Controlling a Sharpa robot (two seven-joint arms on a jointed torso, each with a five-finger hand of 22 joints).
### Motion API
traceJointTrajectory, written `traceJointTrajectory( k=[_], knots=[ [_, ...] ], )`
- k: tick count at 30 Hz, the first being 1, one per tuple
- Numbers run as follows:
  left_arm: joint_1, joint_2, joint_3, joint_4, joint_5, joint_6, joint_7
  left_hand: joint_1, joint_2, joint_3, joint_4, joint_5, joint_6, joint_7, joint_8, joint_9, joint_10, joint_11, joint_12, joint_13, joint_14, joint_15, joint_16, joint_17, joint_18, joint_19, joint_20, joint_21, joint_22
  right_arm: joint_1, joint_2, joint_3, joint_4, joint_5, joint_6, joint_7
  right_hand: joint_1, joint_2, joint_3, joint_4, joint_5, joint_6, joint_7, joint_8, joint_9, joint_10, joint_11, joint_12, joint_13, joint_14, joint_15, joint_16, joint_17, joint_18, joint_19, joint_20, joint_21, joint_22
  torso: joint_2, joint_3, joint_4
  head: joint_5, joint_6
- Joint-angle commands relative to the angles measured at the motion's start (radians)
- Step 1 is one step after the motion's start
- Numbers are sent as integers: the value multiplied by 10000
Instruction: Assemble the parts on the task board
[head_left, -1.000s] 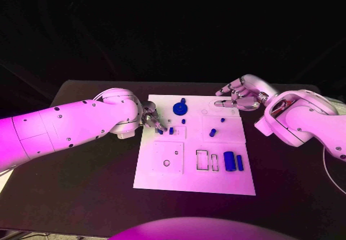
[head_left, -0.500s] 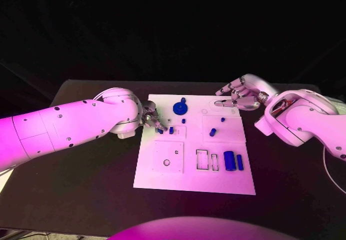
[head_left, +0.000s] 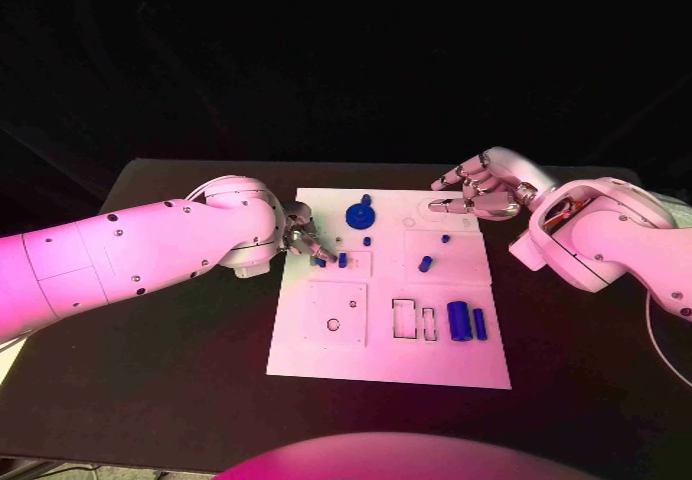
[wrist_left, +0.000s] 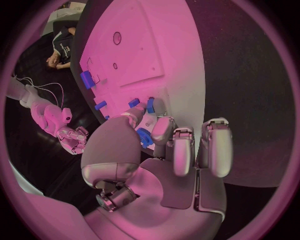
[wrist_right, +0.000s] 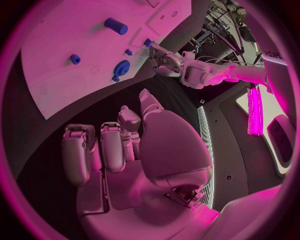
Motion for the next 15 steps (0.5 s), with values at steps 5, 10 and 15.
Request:
traceJointTrajectory(
  k=[5, 10, 15],
  knots=[
    [-39, -3, -11, 80, 75, 27, -45, -91, 72, -102, -8, 34, 73, 9, 35, -11, 96, 3, 62, 38, 1033, -69, 30, 2632, -154, 571, -98, 85, 1762, -6, 15, 0, -4, -39, 137, 38, -29, 41, -67, 15, 62, 25, 36, -43, 14, -66, -25, -36, -13, 531, -70, -58, 246, 28, -27, -7, -62, 997, 4, -1, -1, -2, -11],
    [-39, -7, -4, 123, 75, -147, -37, -12, 146, -127, -24, 41, 93, -8, 49, -8, 119, -9, 83, 65, 1033, -76, 30, 2632, -160, 585, -102, 104, 1786, -6, 27, 0, -12, -39, 154, 40, -29, 41, -67, 15, 62, 25, 36, -43, 14, -66, -25, -36, -13, 531, -70, -58, 246, 28, -27, -7, -62, 997, 5, 1, 2, -3, -4],
    [-39, -15, 1, 143, 75, -222, -40, 62, 215, -135, -42, 45, 100, -18, 55, -7, 132, -19, 91, 77, 1033, -83, 30, 2632, -161, 588, -107, 107, 1792, -6, 31, 0, -17, -39, 165, 37, -29, 41, -67, 15, 62, 25, 36, -43, 14, -66, -25, -36, -13, 531, -70, -58, 246, 28, -27, -7, -62, 997, 3, 2, 2, -5, -18]
  ],
)
